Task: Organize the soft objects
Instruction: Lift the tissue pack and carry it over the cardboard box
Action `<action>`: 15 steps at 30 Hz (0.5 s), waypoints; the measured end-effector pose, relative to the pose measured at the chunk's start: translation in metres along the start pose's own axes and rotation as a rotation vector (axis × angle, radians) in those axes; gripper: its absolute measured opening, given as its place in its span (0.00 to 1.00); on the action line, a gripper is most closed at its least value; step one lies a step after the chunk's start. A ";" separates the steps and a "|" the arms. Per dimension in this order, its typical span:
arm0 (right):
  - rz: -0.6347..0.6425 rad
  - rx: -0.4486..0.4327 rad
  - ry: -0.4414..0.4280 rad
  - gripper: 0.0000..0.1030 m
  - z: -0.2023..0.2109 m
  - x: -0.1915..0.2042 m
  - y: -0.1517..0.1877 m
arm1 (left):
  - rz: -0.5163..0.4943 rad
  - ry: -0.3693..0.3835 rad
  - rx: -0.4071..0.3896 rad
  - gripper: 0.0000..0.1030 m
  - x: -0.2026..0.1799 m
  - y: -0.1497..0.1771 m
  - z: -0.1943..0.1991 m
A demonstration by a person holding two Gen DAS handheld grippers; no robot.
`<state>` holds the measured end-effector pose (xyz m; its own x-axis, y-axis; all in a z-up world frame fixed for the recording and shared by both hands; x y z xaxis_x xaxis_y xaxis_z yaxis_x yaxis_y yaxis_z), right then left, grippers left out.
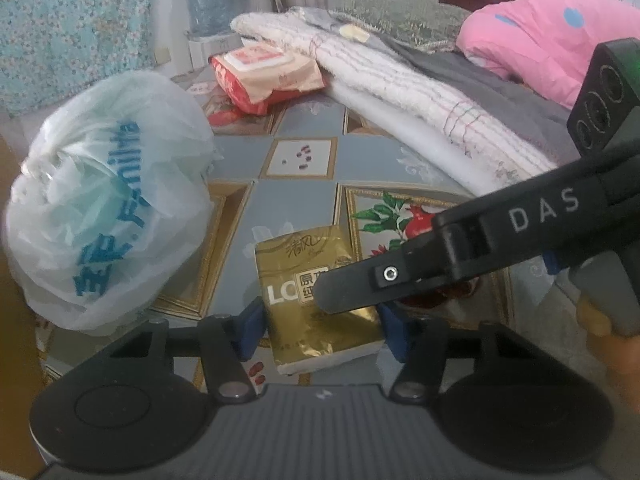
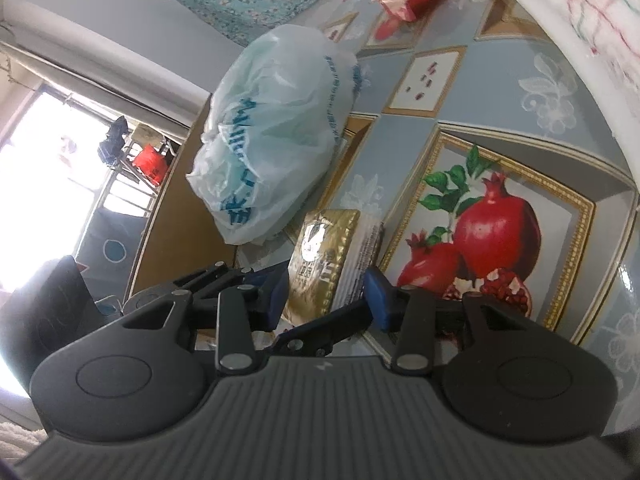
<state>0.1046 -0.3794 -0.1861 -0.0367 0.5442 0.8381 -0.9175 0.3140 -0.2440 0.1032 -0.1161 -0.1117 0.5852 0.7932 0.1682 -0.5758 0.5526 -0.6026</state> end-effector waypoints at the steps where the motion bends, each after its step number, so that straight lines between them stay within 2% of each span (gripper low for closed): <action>1: 0.003 -0.003 -0.006 0.41 0.002 0.003 0.000 | 0.002 -0.004 -0.009 0.59 0.001 -0.001 0.005; 5: 0.039 -0.018 -0.027 0.41 0.010 0.024 0.002 | 0.003 -0.029 -0.067 0.58 0.008 -0.006 0.034; 8: 0.092 -0.033 -0.045 0.41 0.017 0.054 0.002 | 0.011 -0.065 -0.127 0.59 0.018 -0.008 0.062; 11: 0.159 -0.036 -0.064 0.41 0.017 0.089 0.004 | 0.030 -0.123 -0.176 0.59 0.035 -0.006 0.091; 15: 0.261 -0.001 -0.117 0.44 -0.003 0.145 0.008 | 0.078 -0.220 -0.216 0.59 0.069 0.007 0.131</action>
<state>0.0932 -0.2960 -0.0682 -0.3169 0.5135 0.7974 -0.8708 0.1757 -0.4592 0.0640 -0.0240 -0.0021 0.3932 0.8803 0.2656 -0.4661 0.4398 -0.7677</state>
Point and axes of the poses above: each gripper's, at about its wrist camera, not at the fingertips, and z roughly against the way its jaws point, x to its left, y to its underside, the point moved 4 cm from there along -z, roughly the way its jaws point, and after that the axes turned 12 degrees about -z, right-handed, at the moved point
